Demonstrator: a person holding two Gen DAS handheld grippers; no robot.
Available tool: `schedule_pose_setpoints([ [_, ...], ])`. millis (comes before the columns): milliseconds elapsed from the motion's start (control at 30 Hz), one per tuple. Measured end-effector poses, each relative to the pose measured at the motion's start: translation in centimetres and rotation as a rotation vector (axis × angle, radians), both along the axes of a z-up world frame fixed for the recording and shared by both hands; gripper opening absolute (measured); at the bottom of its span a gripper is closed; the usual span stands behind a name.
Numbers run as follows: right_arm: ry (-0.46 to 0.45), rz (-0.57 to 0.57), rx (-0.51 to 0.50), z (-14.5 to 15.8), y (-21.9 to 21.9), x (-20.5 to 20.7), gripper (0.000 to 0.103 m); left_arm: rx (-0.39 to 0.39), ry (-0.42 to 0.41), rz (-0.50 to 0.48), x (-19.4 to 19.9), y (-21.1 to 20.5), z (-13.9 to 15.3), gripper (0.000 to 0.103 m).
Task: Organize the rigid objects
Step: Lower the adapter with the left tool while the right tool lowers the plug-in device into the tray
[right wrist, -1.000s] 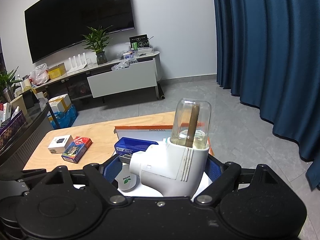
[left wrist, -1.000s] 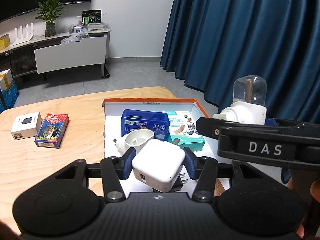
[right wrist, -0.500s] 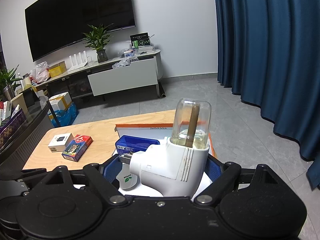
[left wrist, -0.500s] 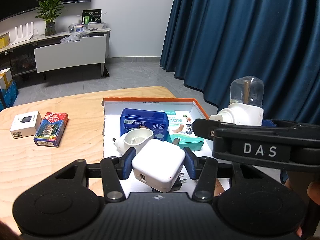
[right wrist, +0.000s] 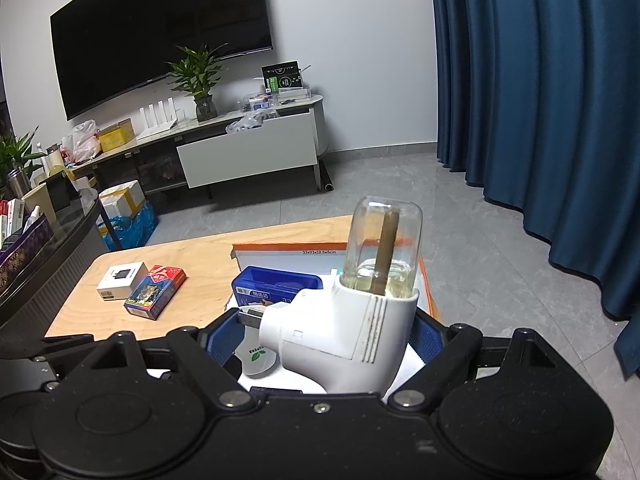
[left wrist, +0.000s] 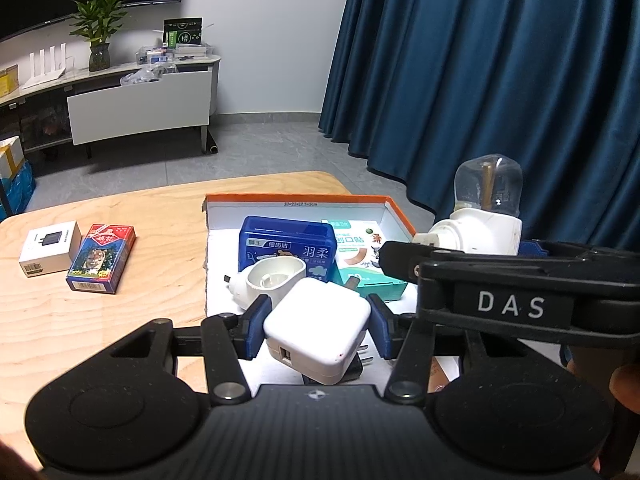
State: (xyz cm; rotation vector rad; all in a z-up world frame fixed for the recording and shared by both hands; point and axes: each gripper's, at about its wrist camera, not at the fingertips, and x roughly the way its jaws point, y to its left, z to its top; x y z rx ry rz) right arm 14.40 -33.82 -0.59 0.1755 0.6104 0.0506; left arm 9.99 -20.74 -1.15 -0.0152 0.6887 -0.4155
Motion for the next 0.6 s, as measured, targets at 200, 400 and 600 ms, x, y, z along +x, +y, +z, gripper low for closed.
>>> schedule_pose_setpoints([
  [200, 0.006, 0.002, 0.0, -0.34, 0.15, -0.2, 0.101, 0.004, 0.001, -0.002, -0.01, -0.09, -0.07, 0.052],
  [400, 0.009, 0.003, 0.0, -0.46, 0.21, -0.07, 0.101, 0.005, 0.004, -0.005, 0.04, -0.08, -0.16, 0.052],
  [600, 0.016, 0.002, -0.001, -0.84, 0.37, -0.05, 0.101, 0.003, 0.006, -0.005, 0.08, -0.04, -0.21, 0.052],
])
